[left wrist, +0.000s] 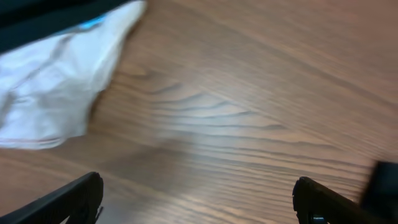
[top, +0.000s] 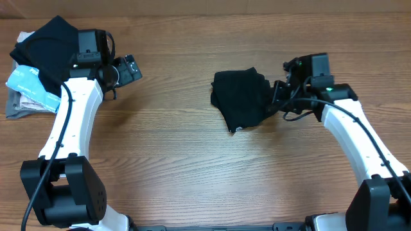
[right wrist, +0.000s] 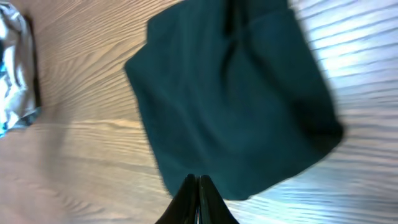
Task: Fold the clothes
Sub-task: 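Move the left gripper to the bundle's left side and grasp it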
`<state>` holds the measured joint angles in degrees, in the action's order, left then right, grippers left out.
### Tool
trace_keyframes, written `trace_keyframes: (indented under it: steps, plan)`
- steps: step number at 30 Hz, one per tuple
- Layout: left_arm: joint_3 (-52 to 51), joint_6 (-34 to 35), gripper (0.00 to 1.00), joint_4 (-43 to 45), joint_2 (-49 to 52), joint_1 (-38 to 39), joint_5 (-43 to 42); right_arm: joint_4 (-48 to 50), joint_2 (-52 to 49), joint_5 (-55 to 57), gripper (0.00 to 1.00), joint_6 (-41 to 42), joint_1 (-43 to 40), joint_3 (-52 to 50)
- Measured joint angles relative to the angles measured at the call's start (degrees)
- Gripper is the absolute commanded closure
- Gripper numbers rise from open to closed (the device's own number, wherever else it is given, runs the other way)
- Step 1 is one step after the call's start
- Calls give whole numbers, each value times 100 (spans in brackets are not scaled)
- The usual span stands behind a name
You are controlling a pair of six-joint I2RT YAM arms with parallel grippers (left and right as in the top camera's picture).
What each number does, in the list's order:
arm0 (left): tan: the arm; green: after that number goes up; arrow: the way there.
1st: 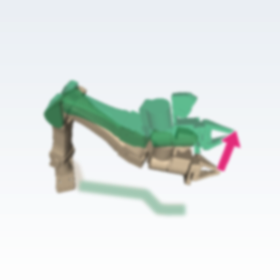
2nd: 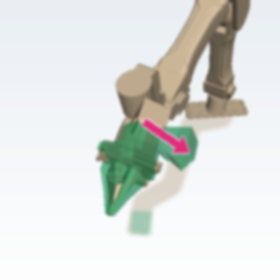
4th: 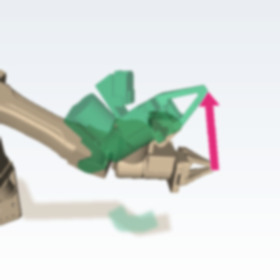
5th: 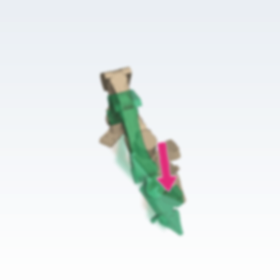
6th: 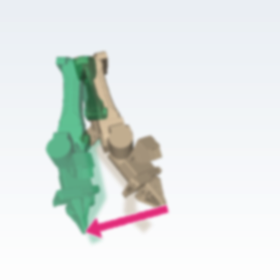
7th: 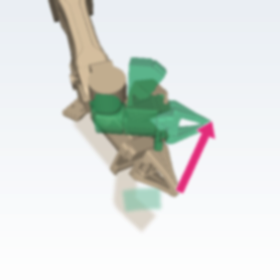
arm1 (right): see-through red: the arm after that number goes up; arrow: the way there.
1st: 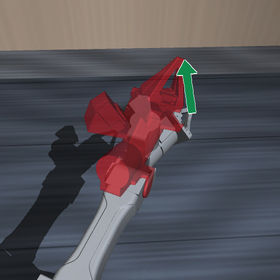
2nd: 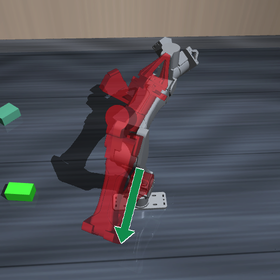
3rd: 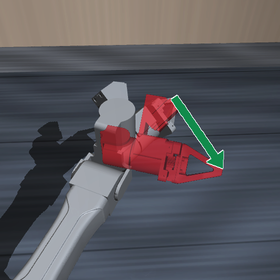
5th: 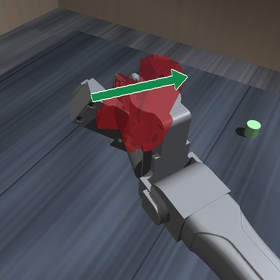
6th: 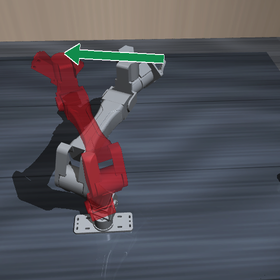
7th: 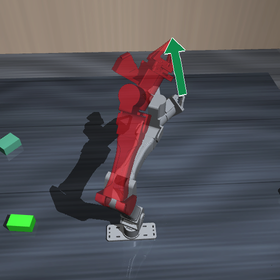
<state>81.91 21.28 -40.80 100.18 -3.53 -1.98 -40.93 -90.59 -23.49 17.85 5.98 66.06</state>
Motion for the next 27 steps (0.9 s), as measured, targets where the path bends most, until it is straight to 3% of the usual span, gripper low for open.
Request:
trace_keyframes:
  steps: [2, 3, 5, 9, 18, 23, 27]
  plan:
    - [0, -101, 47, 87, 0, 2, -514, -7, 0, 42, 96, -166, -57, 0]
    - [0, -157, 70, 151, 0, 13, -857, -11, 0, 55, 96, -258, -63, 0]
    - [0, -203, 86, 184, 0, 111, -1453, -15, 0, 98, 96, -385, -63, 0]
    - [0, -210, 94, 232, 2, 796, -2028, 42, -9, 299, 96, -533, -63, 0]
    - [2, 254, 96, 1482, 415, 3071, -1926, 660, -907, -2, 96, -800, -63, 7]
    - [9, 455, 96, 1919, 1054, 3464, -1897, 529, -1274, -98, 96, -940, -63, 7]
    - [22, 636, 96, 3147, 1759, 3480, -1862, 514, -1279, 28, 96, -997, -63, 11]
